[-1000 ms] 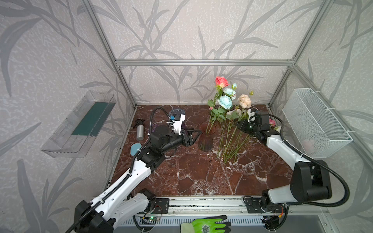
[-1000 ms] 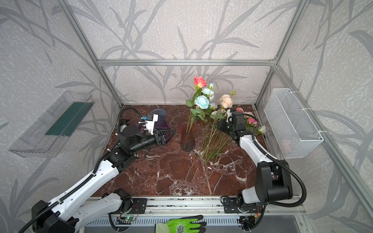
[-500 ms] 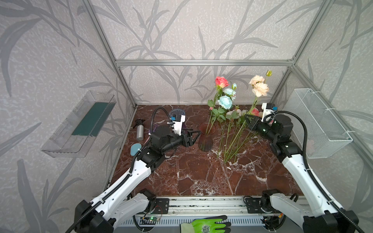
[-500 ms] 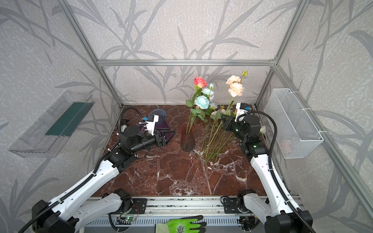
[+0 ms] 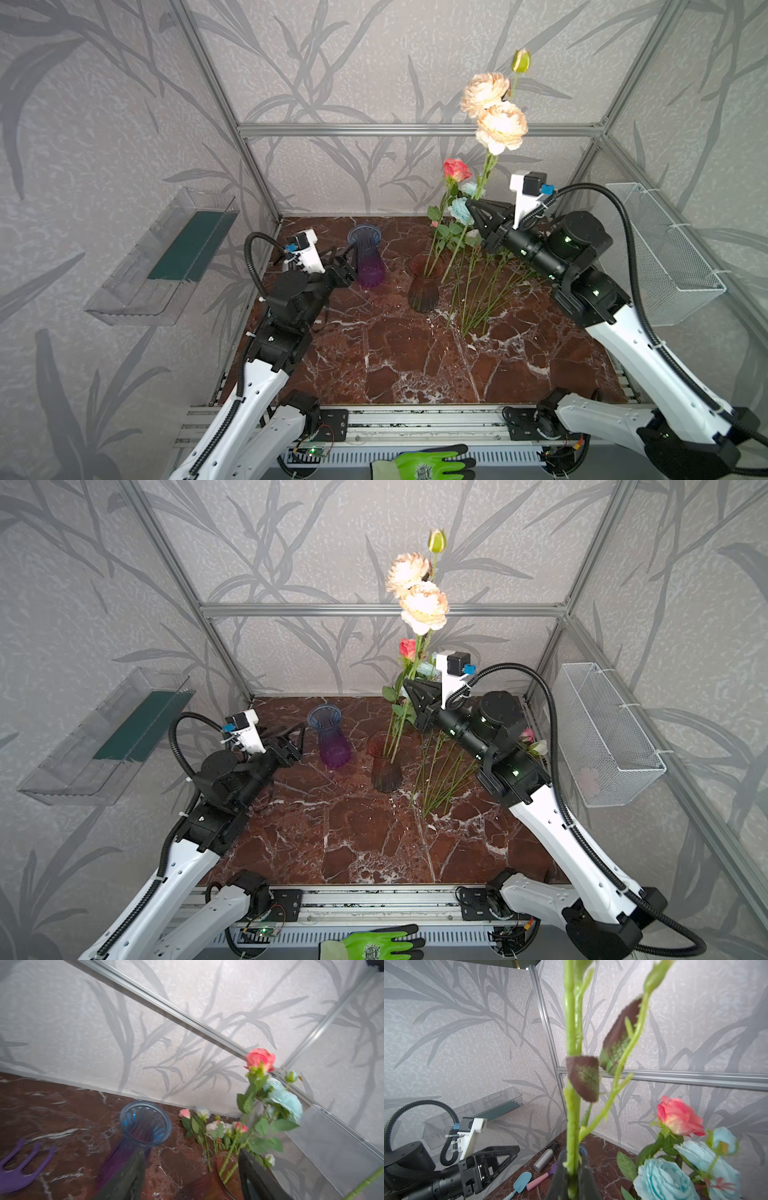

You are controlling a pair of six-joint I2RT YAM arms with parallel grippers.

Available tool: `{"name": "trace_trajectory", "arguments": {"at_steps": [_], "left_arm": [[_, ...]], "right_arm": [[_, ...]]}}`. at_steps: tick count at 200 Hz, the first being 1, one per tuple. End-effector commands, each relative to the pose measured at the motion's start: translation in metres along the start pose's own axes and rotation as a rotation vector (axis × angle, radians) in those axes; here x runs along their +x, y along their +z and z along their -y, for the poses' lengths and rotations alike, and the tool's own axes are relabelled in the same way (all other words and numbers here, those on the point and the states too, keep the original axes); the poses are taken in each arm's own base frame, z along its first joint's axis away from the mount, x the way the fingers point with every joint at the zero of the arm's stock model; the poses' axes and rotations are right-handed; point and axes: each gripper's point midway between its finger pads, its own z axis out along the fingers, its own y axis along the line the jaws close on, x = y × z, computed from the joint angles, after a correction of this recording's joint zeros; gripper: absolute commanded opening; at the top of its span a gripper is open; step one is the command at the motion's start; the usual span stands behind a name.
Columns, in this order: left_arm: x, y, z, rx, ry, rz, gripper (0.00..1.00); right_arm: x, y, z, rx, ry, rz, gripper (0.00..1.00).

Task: Arrange flowers in a vase
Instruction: Place the flower in the vase.

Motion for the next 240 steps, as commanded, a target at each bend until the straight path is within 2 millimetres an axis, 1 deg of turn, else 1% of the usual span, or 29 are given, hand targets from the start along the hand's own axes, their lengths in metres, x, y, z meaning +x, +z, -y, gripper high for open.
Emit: {"name": "trace_trajectory", "arguments": {"at_steps": [1,20,41,61,91,120,142,162,182,202,221,240], "left_arm": [[-0.003,0.001,-0.009,-0.029,-0.046,0.029,0.72],[0.0,0.003,-0.006,-0.006,-0.05,0.022,0.71],[0.003,0.005,-0.004,0.012,-0.053,0.008,0.72],[0.005,0.007,-0.001,0.031,-0.059,-0.002,0.72],[0.008,0.009,0.006,0.07,-0.075,-0.016,0.72],[0.01,0.011,0.009,0.089,-0.087,-0.027,0.72],[0.011,0.011,0.012,0.109,-0.091,-0.033,0.72],[0.012,0.011,0.014,0.116,-0.099,-0.038,0.72],[0.014,0.013,0.017,0.136,-0.109,-0.051,0.72],[0.016,0.015,0.017,0.139,-0.112,-0.061,0.72],[0.016,0.015,0.018,0.146,-0.115,-0.062,0.72],[0.017,0.016,0.017,0.139,-0.114,-0.062,0.72]], "right_arm": [[0.003,0.027,0.011,0.049,-0.088,0.002,0.02],[0.012,0.048,0.018,0.067,-0.11,-0.017,0.02],[0.021,0.064,0.023,0.07,-0.113,-0.021,0.02],[0.04,0.077,0.026,0.06,-0.111,-0.059,0.02],[0.071,0.086,0.033,0.071,-0.13,-0.106,0.01],[0.094,0.085,0.033,0.067,-0.13,-0.147,0.02],[0.129,0.08,0.029,0.06,-0.103,-0.208,0.05],[0.162,0.073,0.02,0.052,-0.118,-0.264,0.12],[0.183,0.065,0.022,0.07,-0.092,-0.296,0.17],[0.19,0.059,0.027,0.098,-0.071,-0.304,0.21],[0.19,0.054,0.029,0.112,-0.069,-0.303,0.22],[0.186,0.051,0.026,0.104,-0.059,-0.293,0.24]]}}
